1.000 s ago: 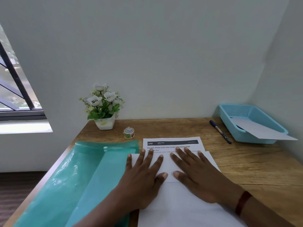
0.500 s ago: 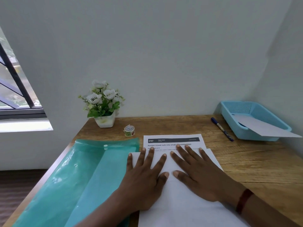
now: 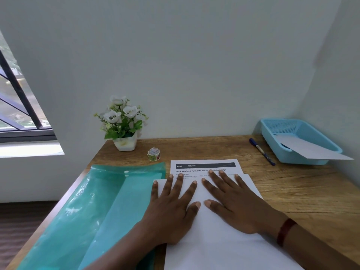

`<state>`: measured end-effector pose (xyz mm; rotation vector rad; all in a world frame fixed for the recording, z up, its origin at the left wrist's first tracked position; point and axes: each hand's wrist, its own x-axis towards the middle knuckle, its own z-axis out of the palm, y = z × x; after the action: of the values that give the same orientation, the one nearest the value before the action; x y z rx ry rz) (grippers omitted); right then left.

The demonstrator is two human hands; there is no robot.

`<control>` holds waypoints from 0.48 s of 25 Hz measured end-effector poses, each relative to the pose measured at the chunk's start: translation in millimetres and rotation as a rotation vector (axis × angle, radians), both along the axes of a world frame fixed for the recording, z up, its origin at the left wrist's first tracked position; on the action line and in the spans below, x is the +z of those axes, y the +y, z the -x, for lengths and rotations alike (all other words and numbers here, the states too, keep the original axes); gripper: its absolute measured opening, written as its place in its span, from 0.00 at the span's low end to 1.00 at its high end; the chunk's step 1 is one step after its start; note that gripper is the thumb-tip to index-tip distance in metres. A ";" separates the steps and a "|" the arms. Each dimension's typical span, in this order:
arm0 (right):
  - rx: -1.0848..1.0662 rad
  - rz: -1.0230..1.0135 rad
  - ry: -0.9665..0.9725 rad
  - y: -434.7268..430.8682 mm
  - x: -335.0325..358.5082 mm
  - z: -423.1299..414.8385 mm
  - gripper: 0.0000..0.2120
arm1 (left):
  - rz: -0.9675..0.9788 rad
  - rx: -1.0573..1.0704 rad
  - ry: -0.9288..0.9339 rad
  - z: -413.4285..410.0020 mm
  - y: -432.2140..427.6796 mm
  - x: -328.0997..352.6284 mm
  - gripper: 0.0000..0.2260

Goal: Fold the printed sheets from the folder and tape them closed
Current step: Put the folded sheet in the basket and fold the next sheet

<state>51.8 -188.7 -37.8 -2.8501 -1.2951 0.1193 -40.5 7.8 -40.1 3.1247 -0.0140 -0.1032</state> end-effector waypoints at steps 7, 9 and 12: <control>-0.038 -0.011 0.016 -6.1 0.2 -2.6 0.33 | 0.022 0.008 0.007 0.0 2.1 0.1 0.27; -0.075 -0.002 0.004 -11.3 1.3 -4.3 0.34 | 0.026 0.014 0.017 0.4 2.1 1.5 0.27; -0.103 0.011 0.013 -16.8 1.8 -5.5 0.35 | 0.027 0.028 0.028 -0.5 1.4 2.2 0.29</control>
<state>57.3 -205.4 -36.0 -2.9130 -1.1456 0.1437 -40.0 9.2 -37.9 3.0947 0.0291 -0.1451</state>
